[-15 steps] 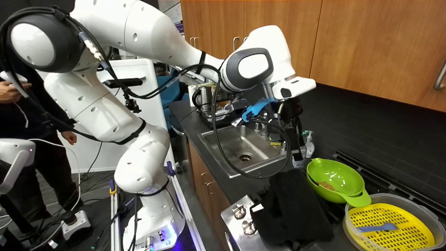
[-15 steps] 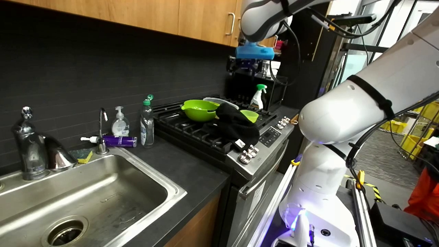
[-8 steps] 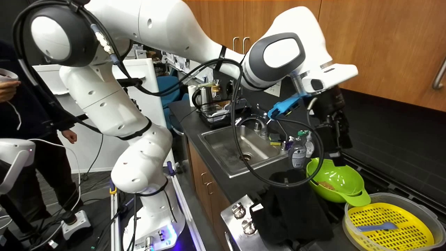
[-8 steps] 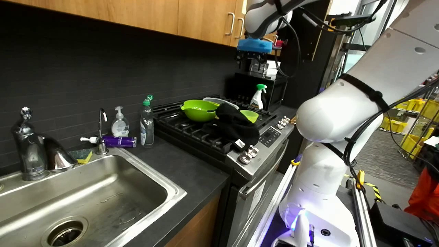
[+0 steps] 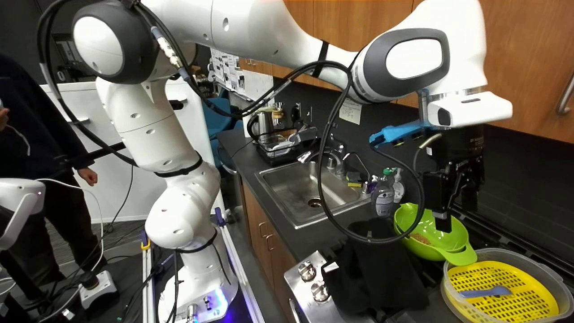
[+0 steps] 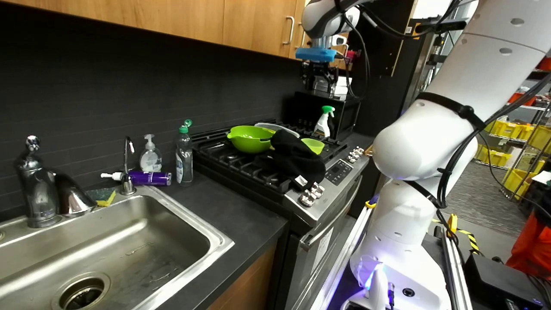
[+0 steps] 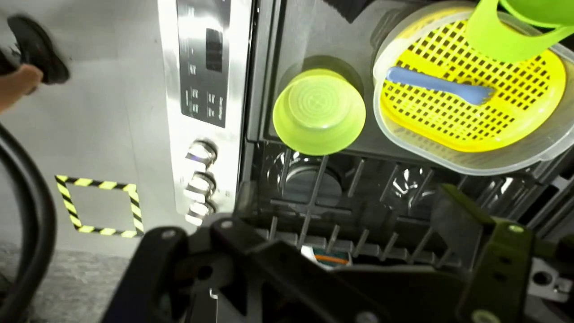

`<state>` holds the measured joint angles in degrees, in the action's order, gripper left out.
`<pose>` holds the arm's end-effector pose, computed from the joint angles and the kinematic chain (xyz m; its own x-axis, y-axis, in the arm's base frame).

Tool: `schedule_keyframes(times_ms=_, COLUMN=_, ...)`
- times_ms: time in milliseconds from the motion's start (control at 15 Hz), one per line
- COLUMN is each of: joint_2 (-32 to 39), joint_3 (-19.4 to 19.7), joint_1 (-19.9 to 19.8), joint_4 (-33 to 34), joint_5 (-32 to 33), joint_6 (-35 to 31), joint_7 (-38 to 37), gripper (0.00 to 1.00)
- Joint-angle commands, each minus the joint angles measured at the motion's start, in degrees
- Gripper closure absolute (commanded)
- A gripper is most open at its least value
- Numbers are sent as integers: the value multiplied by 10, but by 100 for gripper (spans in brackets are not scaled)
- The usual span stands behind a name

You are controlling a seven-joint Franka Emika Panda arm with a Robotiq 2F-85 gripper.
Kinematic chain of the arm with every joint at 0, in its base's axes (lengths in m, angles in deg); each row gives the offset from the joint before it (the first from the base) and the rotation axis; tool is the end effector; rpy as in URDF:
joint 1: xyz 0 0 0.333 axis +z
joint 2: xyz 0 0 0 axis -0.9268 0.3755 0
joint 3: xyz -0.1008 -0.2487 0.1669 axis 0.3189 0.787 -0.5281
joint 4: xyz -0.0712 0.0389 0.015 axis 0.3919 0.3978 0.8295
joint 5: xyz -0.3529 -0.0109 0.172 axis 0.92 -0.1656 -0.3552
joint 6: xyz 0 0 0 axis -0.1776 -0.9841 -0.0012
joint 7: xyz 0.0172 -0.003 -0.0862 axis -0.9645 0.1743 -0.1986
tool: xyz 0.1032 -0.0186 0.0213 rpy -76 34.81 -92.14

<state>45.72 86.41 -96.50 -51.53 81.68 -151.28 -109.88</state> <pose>0.3929 -0.3262 0.5266 0.0895 -0.9430 0.3205 -0.9960 -0.0847 0.0290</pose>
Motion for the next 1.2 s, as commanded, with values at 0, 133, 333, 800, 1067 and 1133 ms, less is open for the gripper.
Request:
schedule_keyframes(times_ms=0, joint_2=44, joint_3=50, joint_1=36, joint_4=75, joint_5=-93, joint_6=83, joint_7=44, gripper=0)
schedule_keyframes(times_ms=133, joint_2=57, joint_3=69, joint_1=44, joint_4=100, joint_5=-135, joint_6=116, joint_7=69, gripper=0)
schedule_keyframes(times_ms=333, joint_2=70, joint_3=87, joint_1=48, joint_4=121, joint_5=-169, joint_6=145, joint_7=81, gripper=0)
schedule_keyframes(times_ms=800, joint_2=76, joint_3=89, joint_1=64, joint_4=98, joint_5=-180, joint_6=146, joint_7=112, gripper=0)
schedule_keyframes(times_ms=1067, joint_2=84, joint_3=88, joint_1=72, joint_4=89, joint_5=-178, joint_6=151, joint_7=121, gripper=0)
schedule_keyframes(times_ms=1133, joint_2=86, joint_3=89, joint_1=73, joint_4=85, joint_5=-177, joint_6=152, joint_7=123, gripper=0)
